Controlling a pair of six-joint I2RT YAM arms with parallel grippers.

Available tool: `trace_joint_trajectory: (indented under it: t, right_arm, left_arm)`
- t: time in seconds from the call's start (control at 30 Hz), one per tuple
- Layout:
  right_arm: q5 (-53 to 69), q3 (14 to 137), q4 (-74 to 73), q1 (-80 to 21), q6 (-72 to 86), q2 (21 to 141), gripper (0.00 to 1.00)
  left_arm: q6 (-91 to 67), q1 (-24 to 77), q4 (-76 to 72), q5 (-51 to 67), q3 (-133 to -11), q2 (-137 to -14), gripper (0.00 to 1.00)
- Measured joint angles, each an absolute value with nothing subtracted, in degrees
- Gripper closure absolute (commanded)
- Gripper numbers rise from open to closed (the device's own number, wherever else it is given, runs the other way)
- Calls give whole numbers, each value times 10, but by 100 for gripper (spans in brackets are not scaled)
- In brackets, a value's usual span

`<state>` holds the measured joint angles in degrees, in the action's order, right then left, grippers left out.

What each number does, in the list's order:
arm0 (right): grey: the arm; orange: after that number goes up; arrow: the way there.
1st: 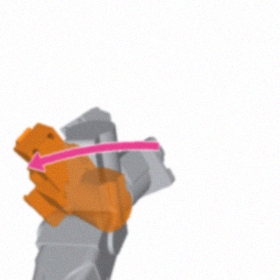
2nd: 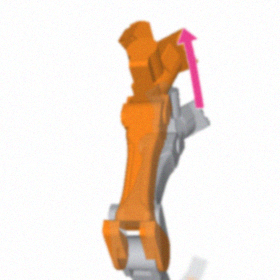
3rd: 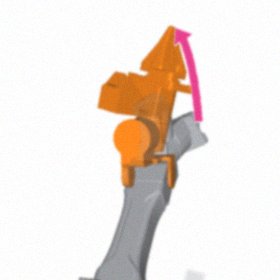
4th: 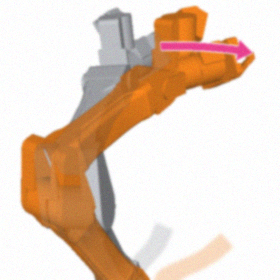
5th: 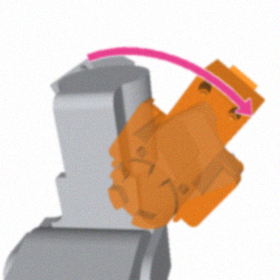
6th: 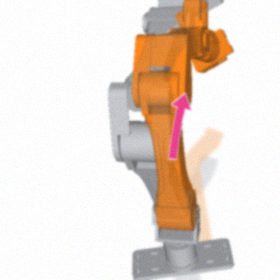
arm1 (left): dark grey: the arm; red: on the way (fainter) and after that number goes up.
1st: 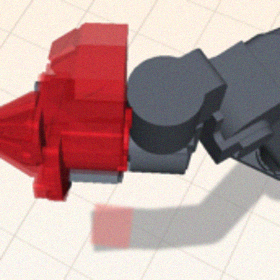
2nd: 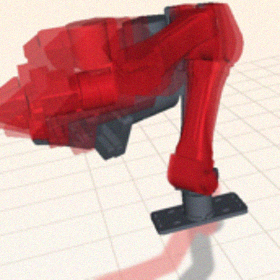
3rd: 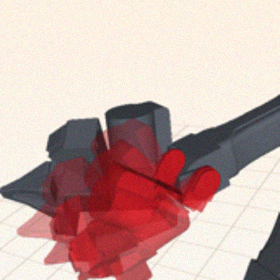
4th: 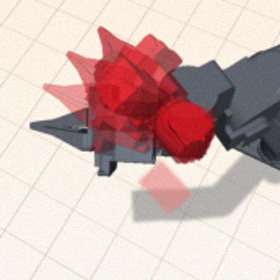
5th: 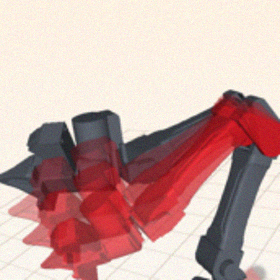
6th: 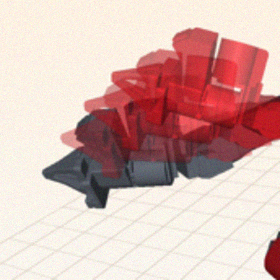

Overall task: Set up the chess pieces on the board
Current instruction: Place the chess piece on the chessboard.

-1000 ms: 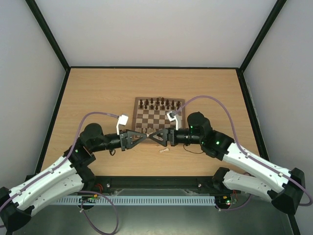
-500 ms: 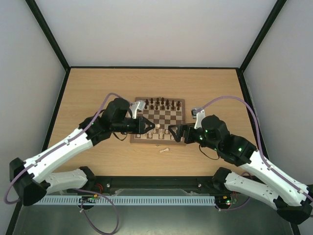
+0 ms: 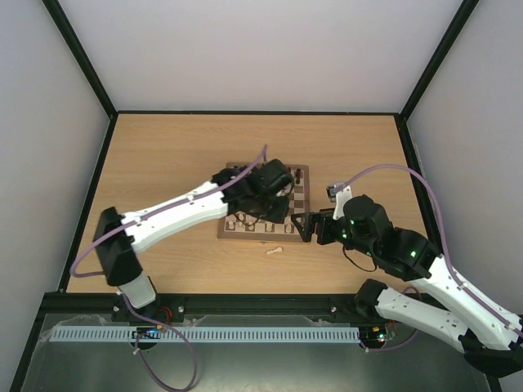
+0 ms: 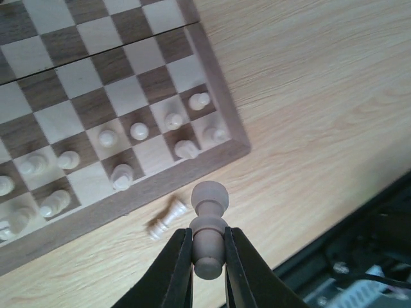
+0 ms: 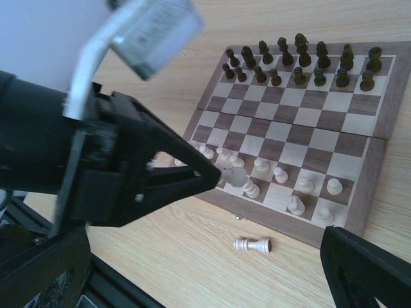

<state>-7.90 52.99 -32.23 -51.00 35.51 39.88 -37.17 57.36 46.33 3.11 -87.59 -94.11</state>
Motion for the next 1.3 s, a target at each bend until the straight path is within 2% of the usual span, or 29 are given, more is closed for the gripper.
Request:
trace_joint_trajectory:
  t: [0.33, 0.63, 1.3]
  right_arm:
    - [-80, 530, -348, -510, 349, 377, 1]
    - [-73, 530, -359, -510, 349, 374, 1]
    - [-64, 530, -359, -510, 349, 369, 1]
  left_arm:
    - [-340, 608, 580, -61, -1014, -1093, 90]
    - [-318, 607, 622, -62, -1022, -1141, 89]
    - [-287, 601, 603, -48, -1022, -1185, 88]
